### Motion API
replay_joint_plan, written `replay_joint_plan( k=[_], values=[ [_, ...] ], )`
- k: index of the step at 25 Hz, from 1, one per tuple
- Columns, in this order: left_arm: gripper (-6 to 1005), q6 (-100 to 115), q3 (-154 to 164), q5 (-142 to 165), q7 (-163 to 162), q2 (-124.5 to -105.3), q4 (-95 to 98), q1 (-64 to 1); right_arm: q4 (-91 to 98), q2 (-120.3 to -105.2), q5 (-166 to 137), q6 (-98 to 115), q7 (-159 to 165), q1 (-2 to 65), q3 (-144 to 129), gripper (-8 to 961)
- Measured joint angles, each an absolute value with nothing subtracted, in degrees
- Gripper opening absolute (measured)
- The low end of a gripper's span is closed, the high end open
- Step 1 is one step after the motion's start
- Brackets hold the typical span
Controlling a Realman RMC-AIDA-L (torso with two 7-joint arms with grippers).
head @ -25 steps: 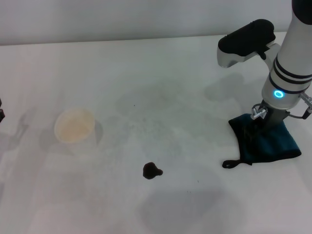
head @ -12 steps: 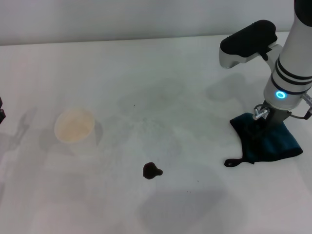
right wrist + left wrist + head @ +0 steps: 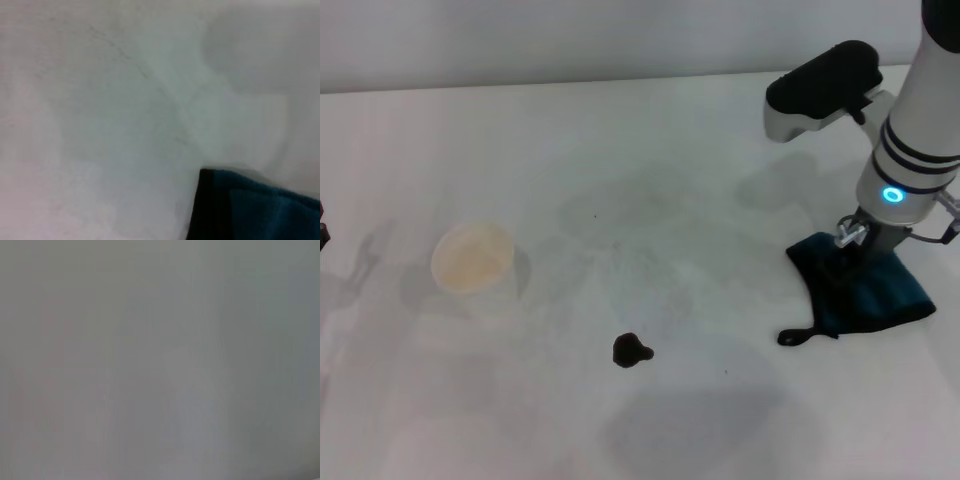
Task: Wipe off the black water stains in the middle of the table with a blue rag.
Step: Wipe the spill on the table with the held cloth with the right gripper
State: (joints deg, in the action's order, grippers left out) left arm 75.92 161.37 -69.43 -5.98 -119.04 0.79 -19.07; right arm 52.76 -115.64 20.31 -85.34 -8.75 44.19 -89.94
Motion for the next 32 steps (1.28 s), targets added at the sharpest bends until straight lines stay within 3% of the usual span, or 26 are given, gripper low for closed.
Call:
replay_joint_plan(
  k=[18,32],
  values=[
    [876,76.0,161.7,-69.3,-6.0,-119.15,1.2,-18.9,64.0,-116.19,36.3,-83.8,-2.5,45.1,-112.1,69],
    [876,76.0,162.1,-68.9,-6.0,-119.18,1.8,-18.8,64.8,-116.2,49.9,-73.5,3.9,54.5,-129.0,70]
  ],
)
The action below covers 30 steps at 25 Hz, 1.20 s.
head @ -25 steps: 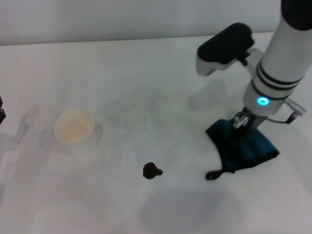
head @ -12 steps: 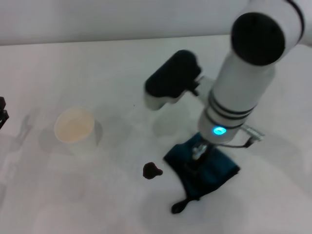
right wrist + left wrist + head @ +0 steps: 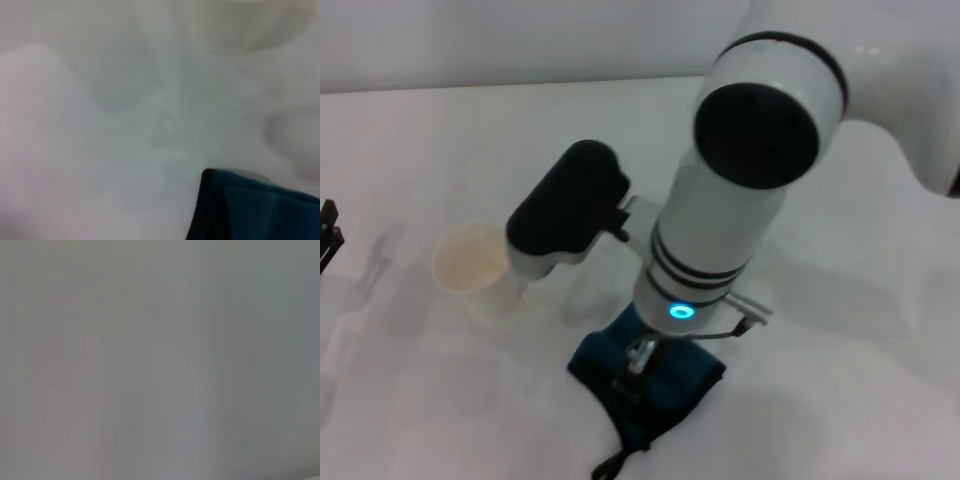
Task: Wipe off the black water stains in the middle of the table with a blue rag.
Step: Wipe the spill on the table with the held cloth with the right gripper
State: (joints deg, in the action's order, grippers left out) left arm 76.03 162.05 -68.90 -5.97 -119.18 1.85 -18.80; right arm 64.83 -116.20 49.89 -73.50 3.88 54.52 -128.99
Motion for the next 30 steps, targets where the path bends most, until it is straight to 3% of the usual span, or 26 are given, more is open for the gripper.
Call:
replay_joint_plan(
  k=[16,30],
  values=[
    [876,76.0,162.1,-68.9,-6.0,-119.18,1.8,-18.8,54.0,-116.2,53.4,-69.1,3.5,63.2,-132.8,69],
    [875,76.0,162.1,-68.9,-6.0,-119.27,1.9,-18.7,54.4,-116.2,53.6,-68.7,3.5,62.9,-132.8,67]
  ],
)
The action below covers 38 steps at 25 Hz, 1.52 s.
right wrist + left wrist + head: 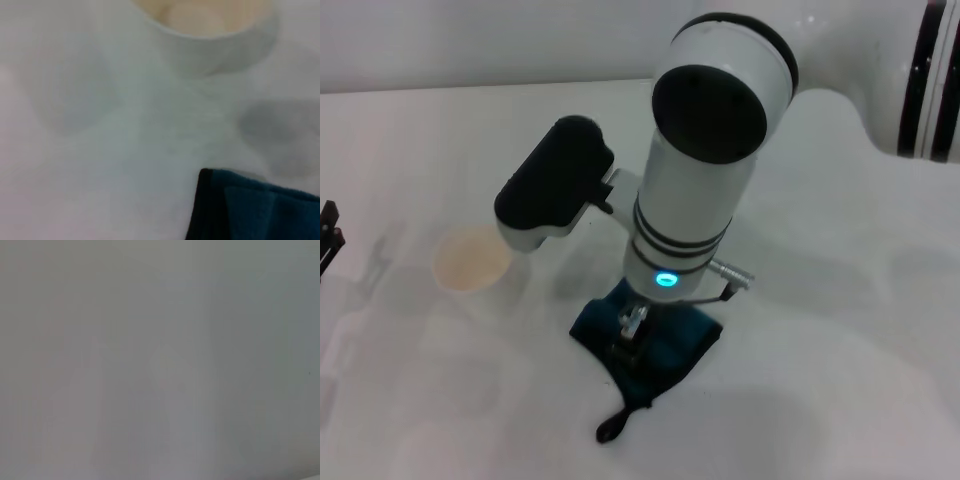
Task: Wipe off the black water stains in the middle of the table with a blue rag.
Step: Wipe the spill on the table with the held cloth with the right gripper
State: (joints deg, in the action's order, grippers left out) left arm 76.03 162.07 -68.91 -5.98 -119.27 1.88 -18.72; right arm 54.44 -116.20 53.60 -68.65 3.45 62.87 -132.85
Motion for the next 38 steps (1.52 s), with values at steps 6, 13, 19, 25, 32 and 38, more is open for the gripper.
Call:
replay_joint_plan(
  k=[6,13,19,25,32,38],
  values=[
    [875,76.0,162.1,-68.9,-6.0,-119.27,1.9,-18.9,56.0,-116.19,60.1,-66.7,2.0,63.6,-136.7,67],
    [875,76.0,162.1,-68.9,-6.0,-119.27,2.0,-18.9,55.0,-116.19,62.7,-65.4,-0.2,63.6,-138.2,67],
    [875,76.0,162.1,-68.9,-6.0,-119.27,2.0,-18.7,53.4,-116.18,57.5,-68.9,0.7,64.2,-134.6,68],
    [875,76.0,162.1,-68.9,-6.0,-119.27,2.0,-18.7,52.0,-116.19,50.1,-71.9,1.1,63.6,-128.8,68],
    [875,76.0,162.1,-68.9,-6.0,-119.26,2.0,-18.9,52.2,-116.2,50.7,-72.1,0.6,61.8,-129.5,68],
    [876,76.0,162.0,-68.9,-6.0,-119.21,2.0,-19.0,57.6,-116.2,56.1,-71.8,-2.0,61.4,-131.1,68]
  ],
)
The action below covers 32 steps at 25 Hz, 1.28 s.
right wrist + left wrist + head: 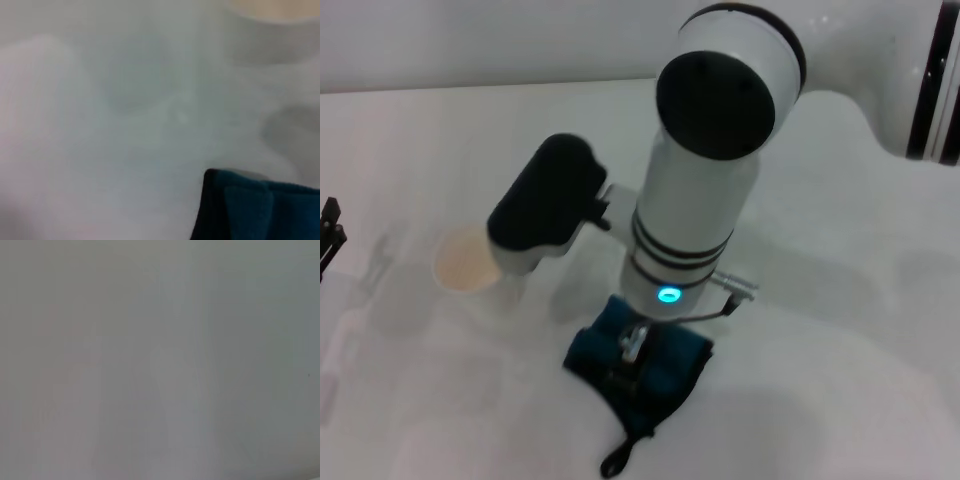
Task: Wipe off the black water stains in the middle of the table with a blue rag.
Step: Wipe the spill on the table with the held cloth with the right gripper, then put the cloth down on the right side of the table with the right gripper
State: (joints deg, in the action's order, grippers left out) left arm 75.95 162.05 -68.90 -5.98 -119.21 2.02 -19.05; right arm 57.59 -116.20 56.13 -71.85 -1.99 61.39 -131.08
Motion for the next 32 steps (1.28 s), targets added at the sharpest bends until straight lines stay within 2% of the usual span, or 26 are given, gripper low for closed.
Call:
replay_joint_plan(
  k=[12,32],
  values=[
    [875,76.1,162.0,-69.0,-6.0,-119.22,2.0,-18.6,57.3,-116.19,47.8,-74.7,0.8,59.7,-127.0,65],
    [876,75.7,161.5,-69.5,-6.0,-118.91,1.3,-18.6,60.7,-115.36,18.5,-89.8,-6.8,43.6,-95.5,99]
  ],
)
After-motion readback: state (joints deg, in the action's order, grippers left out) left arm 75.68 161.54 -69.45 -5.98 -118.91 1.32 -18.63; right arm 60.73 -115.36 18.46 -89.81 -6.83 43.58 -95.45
